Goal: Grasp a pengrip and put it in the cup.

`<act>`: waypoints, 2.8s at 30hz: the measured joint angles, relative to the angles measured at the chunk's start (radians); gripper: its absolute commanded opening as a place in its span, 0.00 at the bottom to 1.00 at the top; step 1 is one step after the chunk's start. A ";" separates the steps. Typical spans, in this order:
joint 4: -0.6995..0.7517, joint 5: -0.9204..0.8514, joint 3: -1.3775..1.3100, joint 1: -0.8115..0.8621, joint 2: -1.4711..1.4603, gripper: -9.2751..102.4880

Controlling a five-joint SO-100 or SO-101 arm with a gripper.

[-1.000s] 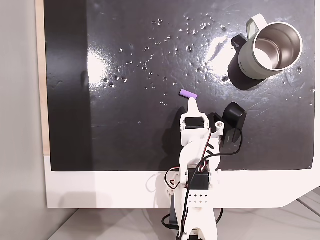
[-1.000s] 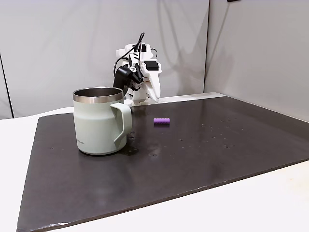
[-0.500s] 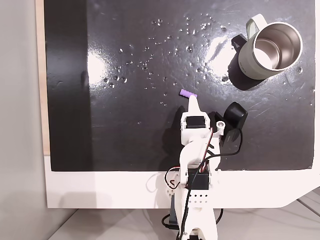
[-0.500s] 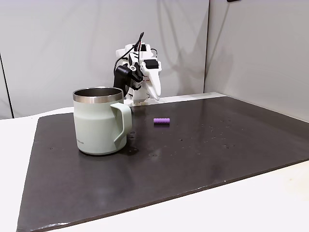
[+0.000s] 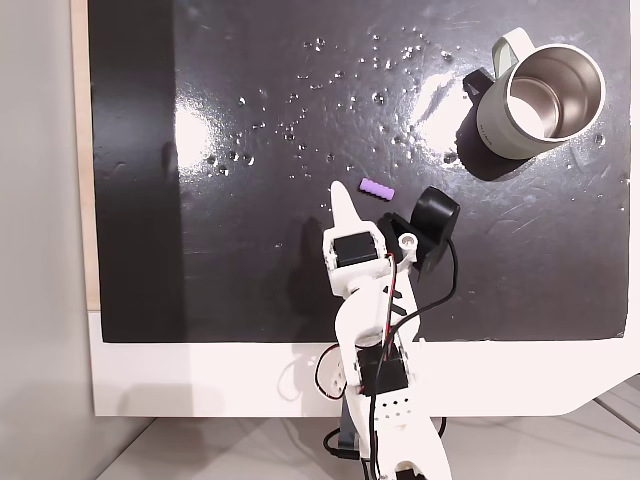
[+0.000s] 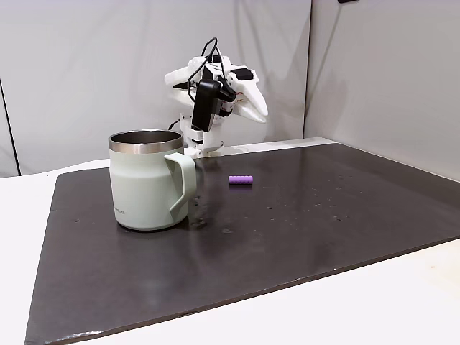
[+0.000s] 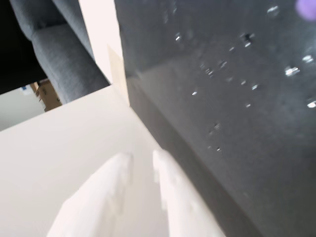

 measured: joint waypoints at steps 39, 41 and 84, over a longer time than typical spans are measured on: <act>0.741 0.354 -1.232 0.061 -1.378 0.24; 0.746 0.360 -1.232 0.075 -1.378 0.26; 0.712 0.258 -1.141 0.175 -1.697 0.27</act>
